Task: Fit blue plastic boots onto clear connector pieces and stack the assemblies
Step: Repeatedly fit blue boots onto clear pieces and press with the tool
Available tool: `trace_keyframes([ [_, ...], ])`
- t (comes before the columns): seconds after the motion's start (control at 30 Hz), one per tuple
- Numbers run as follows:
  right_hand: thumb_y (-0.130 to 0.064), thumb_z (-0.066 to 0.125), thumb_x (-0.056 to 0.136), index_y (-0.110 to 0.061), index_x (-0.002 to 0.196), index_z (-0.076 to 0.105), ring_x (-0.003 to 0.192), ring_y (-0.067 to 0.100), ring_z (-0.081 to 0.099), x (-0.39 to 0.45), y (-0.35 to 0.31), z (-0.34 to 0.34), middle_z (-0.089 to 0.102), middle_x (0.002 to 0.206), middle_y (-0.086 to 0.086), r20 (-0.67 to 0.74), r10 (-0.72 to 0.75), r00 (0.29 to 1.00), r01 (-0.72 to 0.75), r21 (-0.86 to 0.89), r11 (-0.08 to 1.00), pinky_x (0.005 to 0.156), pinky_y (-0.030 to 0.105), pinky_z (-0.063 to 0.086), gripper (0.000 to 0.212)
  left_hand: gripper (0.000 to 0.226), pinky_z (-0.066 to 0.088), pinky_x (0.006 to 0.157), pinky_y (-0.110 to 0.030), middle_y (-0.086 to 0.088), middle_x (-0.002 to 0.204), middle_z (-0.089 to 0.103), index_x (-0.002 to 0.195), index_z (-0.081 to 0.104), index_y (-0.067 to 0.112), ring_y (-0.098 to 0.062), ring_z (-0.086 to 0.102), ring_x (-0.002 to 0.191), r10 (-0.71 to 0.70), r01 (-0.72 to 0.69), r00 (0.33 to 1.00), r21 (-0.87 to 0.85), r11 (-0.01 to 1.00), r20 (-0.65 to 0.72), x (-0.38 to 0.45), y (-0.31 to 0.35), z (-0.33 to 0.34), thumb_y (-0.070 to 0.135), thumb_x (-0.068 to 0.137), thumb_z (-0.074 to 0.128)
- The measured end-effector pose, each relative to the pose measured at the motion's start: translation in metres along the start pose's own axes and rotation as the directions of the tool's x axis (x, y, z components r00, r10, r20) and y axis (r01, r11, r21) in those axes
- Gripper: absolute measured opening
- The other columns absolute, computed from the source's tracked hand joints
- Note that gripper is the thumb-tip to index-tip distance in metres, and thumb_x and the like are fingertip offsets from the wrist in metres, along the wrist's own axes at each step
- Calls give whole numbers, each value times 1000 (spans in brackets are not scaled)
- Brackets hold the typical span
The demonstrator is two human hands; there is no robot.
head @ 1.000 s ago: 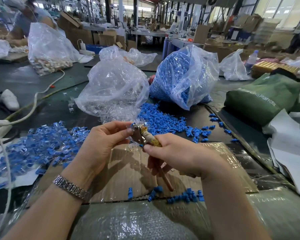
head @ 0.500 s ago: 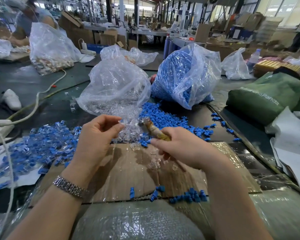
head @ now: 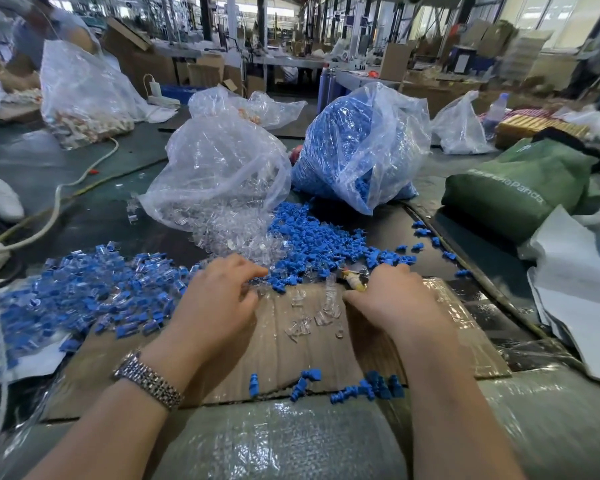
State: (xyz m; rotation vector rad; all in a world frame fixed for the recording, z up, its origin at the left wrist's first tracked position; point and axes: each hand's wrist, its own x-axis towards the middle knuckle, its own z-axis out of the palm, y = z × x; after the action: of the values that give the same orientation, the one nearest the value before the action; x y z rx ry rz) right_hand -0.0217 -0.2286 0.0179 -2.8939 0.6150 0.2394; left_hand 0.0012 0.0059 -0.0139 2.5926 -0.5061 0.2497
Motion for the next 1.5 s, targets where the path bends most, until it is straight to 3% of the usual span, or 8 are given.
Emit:
trace_keyframes([
  [0.13, -60, 59, 94, -16, 130, 54, 132, 32, 38, -7, -14, -5, 44, 137, 11, -159, -130, 979, 128, -24, 991, 107, 58, 36, 58, 36, 39, 104, -23, 13, 124, 58, 135, 60, 31, -3, 47, 115, 54, -54, 998, 16, 998, 41, -1, 0, 5, 21, 103, 50],
  [0.3, -41, 68, 95, -33, 113, 65, 117, 18, 56, -11, -51, -7, 67, 117, -9, -113, -491, 864, 501, 87, 861, 105, 49, 38, 19, 26, 45, 93, -25, 13, 108, 59, 118, 70, 34, -4, 53, 99, 88, -85, 994, -56, 995, 57, -2, 2, 3, 26, 94, 67],
  [0.67, -21, 58, 101, -25, 108, 69, 107, 26, 59, -1, -69, 17, 67, 109, 0, -106, -541, 834, 543, -12, 840, 101, 49, 36, 14, 15, 50, 68, -6, 11, 85, 73, 100, 72, 27, 5, 67, 78, -90, 84, 996, -325, 942, -5, -2, 3, -10, 17, 89, 75],
  [0.8, -21, 56, 98, -17, 101, 64, 101, 26, 61, 0, -68, 18, 67, 102, 2, -132, -513, 848, 517, -1, 856, 98, 48, 43, 9, 19, 60, 66, -19, -11, 88, 79, 105, 76, 8, -20, 77, 82, -287, 365, 925, -797, 481, 250, -2, 4, -22, 0, 89, 69],
  [0.9, -24, 58, 97, -19, 98, 59, 90, 21, 62, 2, -56, 16, 67, 93, -2, -238, -497, 835, 543, 205, 814, 88, 40, 49, 4, 27, 62, 71, -25, -25, 102, 75, 108, 73, -6, -29, 76, 95, -294, 434, 874, -893, 119, 386, 0, 3, -27, -15, 85, 61],
  [1.0, -26, 67, 97, -21, 99, 70, 86, 10, 65, 1, -45, 13, 71, 90, -8, -319, -467, 825, 565, 516, 644, 80, 25, 52, 6, 31, 62, 68, -23, -28, 106, 73, 109, 69, -11, -32, 75, 99, -258, 417, 879, -909, 1, 402, 0, 4, -28, -13, 78, 63],
  [1.17, -16, 73, 94, -22, 99, 78, 88, 6, 72, -4, -46, 11, 78, 90, -5, -357, -517, 778, 565, 757, 327, 88, 24, 58, 9, 37, 62, 67, -23, -28, 104, 74, 109, 67, -11, -32, 76, 95, -255, 393, 885, -919, -36, 388, 0, 7, -28, -6, 72, 66],
  [1.5, -19, 74, 94, -22, 94, 75, 83, 9, 70, -14, -50, 12, 75, 86, -6, -371, -561, 740, 617, 707, 346, 85, 36, 59, 3, 24, 60, 66, -23, -13, 90, 75, 89, 71, 2, -18, 74, 79, -237, 321, 926, -943, 90, 293, -1, 5, -23, -2, 66, 76],
])
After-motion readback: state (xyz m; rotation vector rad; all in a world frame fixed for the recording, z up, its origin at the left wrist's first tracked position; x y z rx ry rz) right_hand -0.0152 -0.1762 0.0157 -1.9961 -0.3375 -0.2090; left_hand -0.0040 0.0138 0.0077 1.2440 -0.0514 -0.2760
